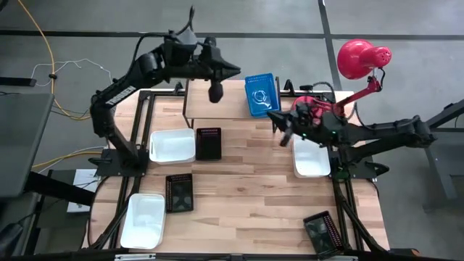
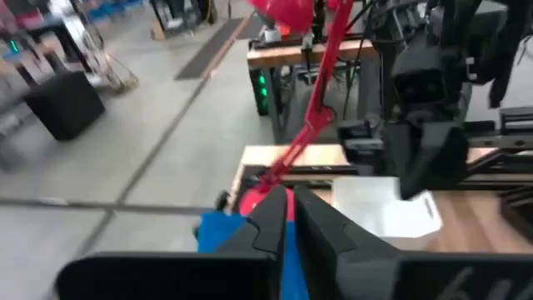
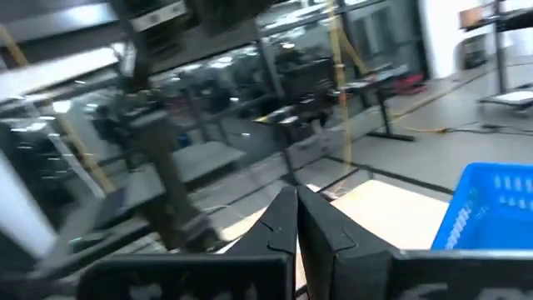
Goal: Stack baskets on shelf by color
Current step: Put the top center black bin on the shelf
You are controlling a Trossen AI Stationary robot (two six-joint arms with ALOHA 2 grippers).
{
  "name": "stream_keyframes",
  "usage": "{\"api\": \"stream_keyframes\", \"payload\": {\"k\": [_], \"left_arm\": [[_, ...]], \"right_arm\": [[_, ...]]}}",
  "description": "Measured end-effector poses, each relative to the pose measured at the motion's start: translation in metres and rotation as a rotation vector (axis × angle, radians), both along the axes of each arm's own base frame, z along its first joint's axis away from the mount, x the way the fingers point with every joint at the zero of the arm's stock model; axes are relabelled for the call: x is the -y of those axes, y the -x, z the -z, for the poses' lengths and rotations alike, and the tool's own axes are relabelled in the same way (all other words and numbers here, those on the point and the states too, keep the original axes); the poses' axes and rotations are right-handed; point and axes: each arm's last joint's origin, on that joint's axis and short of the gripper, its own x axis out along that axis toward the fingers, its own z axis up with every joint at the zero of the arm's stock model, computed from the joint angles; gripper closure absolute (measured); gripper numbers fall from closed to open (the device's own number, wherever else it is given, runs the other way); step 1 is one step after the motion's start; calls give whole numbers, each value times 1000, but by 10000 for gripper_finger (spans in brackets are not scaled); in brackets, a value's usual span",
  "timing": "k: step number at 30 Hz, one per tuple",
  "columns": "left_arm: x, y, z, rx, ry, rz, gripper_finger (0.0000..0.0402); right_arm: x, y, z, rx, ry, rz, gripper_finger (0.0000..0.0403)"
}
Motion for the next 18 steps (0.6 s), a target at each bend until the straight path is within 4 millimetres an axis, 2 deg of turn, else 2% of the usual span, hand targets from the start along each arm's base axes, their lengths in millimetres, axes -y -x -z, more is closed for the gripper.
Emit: {"api": "stream_keyframes", "payload": {"k": [6,9,13,18], "left_arm": [[25,15,32,53,78,16,400],[42,28,51,179,81,-4,401],[63,55,75,398,93,-57,401],[87,87,104,579,141,-72,401]], "right_arm": [[16,-34,-25,-145,-14,225,403],[26,-48,-40,-226,-58,329,403],[44,-68,-51,-307,-80,420,403],[69,-92,-50,-320,-107,529,403]]}}
